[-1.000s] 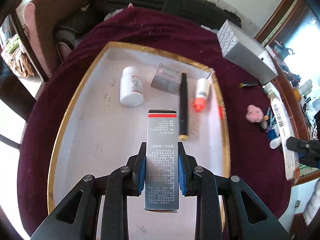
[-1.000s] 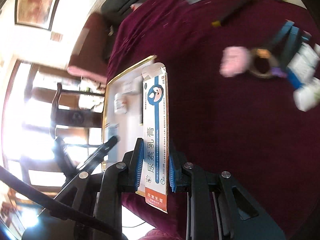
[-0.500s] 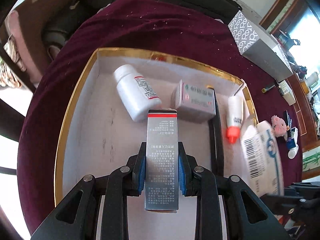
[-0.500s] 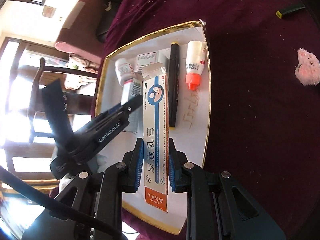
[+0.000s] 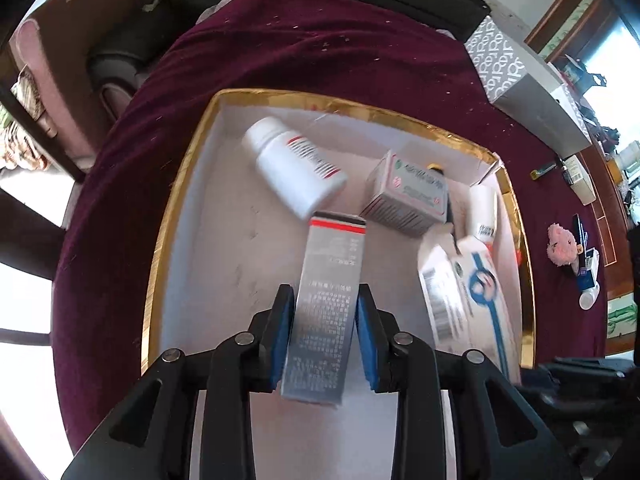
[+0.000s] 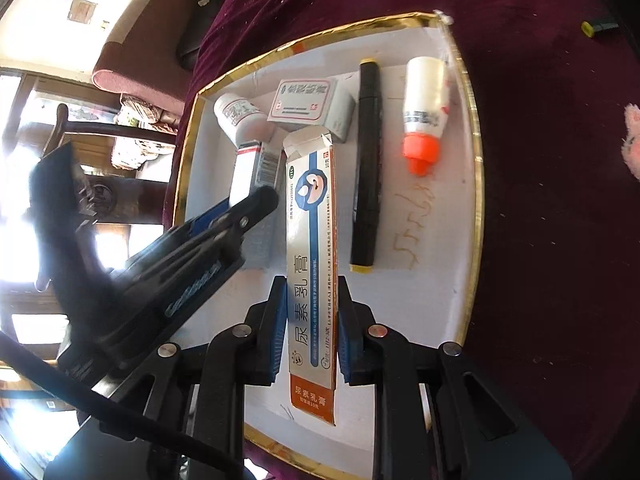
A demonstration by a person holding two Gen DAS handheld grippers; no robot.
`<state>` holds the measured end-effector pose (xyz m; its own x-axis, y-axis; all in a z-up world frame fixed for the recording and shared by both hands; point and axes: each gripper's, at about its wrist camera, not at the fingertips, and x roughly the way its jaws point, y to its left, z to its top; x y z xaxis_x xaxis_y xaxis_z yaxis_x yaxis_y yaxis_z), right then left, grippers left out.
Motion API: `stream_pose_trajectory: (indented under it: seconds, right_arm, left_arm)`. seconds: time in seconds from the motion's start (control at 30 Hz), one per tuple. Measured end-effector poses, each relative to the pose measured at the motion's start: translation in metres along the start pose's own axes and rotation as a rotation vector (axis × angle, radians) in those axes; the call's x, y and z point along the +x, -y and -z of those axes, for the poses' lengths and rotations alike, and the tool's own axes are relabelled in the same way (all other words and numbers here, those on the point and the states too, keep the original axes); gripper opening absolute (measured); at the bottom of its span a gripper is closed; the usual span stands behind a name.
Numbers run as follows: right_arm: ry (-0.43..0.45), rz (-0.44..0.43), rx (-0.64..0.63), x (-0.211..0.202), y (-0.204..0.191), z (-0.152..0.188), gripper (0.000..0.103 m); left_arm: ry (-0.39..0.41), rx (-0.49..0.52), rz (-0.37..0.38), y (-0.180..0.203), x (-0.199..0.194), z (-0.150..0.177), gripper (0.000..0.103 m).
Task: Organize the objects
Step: 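Lower both boxes into the white tray and open both tools, then move the left tool to the pink fluffy toy and grasp it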
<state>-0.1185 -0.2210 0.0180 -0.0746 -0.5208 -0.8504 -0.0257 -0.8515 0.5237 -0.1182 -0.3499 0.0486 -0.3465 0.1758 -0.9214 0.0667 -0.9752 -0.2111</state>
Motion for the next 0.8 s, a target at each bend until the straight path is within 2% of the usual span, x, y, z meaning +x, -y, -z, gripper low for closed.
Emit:
stream_pose_trajectory:
  seconds: [0.1, 0.23, 0.37, 0.43, 0.5, 0.53, 0.67, 0.8]
  right_arm:
    - [-0.015, 0.017, -0.001, 0.008, -0.001, -0.001, 0.020]
    - [-0.021, 0.048, 0.006, 0.016, 0.000, -0.004, 0.020]
    - [-0.010, 0.097, -0.007, 0.017, -0.002, -0.006, 0.024]
    - [0.005, 0.113, -0.017, 0.014, -0.003, -0.007, 0.029]
    - [0.025, 0.126, -0.028, 0.009, -0.005, -0.007, 0.047]
    - [0.034, 0.127, -0.036, 0.006, -0.007, -0.007, 0.050]
    - [0.052, 0.124, -0.059, -0.002, -0.011, -0.003, 0.051]
    - [0.085, 0.150, -0.105, -0.018, -0.013, 0.006, 0.053]
  left_arm:
    - [-0.005, -0.020, 0.017, -0.010, -0.008, 0.005, 0.028]
    - [0.001, -0.032, 0.044, -0.016, -0.007, 0.004, 0.035]
    - [0.038, -0.032, 0.051, -0.017, -0.012, -0.001, 0.036]
    - [0.057, -0.043, 0.042, -0.019, -0.018, -0.003, 0.036]
    - [0.088, -0.049, 0.019, -0.022, -0.029, -0.001, 0.036]
    - [0.102, -0.054, 0.013, -0.023, -0.033, -0.001, 0.036]
    - [0.159, -0.101, 0.010, -0.032, -0.054, 0.004, 0.042]
    - [0.190, -0.154, 0.018, -0.035, -0.073, 0.015, 0.042]
